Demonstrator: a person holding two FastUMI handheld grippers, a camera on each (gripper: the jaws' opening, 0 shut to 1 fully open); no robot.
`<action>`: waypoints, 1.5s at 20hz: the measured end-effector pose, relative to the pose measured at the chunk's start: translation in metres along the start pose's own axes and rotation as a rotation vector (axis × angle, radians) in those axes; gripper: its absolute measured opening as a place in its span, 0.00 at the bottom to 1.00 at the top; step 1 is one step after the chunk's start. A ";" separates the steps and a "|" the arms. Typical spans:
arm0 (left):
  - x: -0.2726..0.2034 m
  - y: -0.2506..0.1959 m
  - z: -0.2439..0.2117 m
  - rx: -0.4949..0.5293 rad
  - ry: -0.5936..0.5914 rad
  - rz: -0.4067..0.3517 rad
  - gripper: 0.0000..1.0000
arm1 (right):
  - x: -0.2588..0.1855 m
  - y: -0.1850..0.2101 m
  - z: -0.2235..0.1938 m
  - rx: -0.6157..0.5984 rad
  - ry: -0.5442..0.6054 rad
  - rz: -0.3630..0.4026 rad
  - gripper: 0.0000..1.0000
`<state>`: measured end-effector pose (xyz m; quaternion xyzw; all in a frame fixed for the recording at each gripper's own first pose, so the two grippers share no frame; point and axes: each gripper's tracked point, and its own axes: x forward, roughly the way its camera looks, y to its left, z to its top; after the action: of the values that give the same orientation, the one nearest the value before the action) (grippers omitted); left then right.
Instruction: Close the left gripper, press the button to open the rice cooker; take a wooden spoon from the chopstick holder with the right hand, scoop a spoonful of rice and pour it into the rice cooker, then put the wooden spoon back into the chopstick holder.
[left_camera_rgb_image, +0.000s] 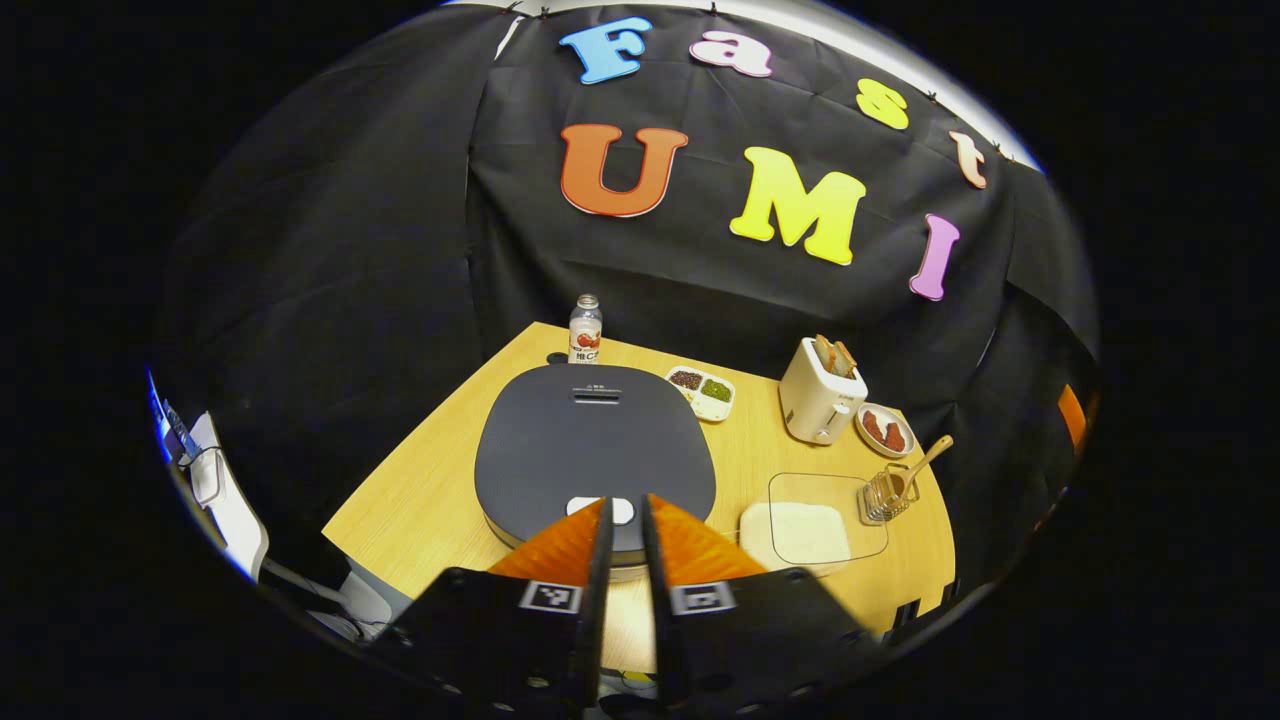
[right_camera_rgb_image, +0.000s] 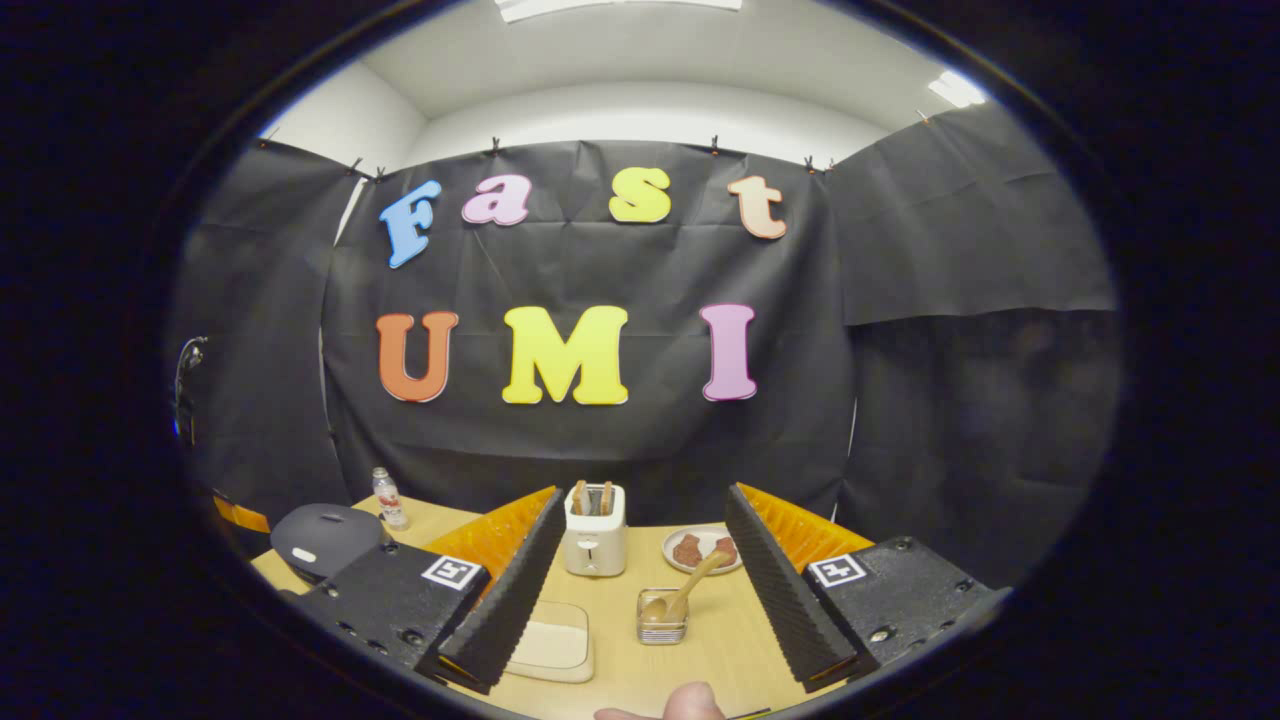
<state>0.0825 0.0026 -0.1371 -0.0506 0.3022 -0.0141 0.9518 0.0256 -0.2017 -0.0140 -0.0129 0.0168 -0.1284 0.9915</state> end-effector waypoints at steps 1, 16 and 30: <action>0.003 -0.002 -0.002 0.008 0.032 -0.013 0.08 | 0.004 -0.004 -0.004 0.001 0.012 -0.005 1.00; 0.063 0.009 -0.040 0.018 0.263 -0.003 0.00 | 0.039 -0.068 -0.027 0.021 0.081 -0.104 1.00; 0.044 0.007 0.000 0.005 0.126 0.064 0.00 | 0.069 -0.076 -0.035 0.043 0.101 -0.047 1.00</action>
<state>0.1188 0.0066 -0.1632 -0.0375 0.3630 0.0124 0.9310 0.0715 -0.2940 -0.0492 0.0146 0.0639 -0.1525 0.9861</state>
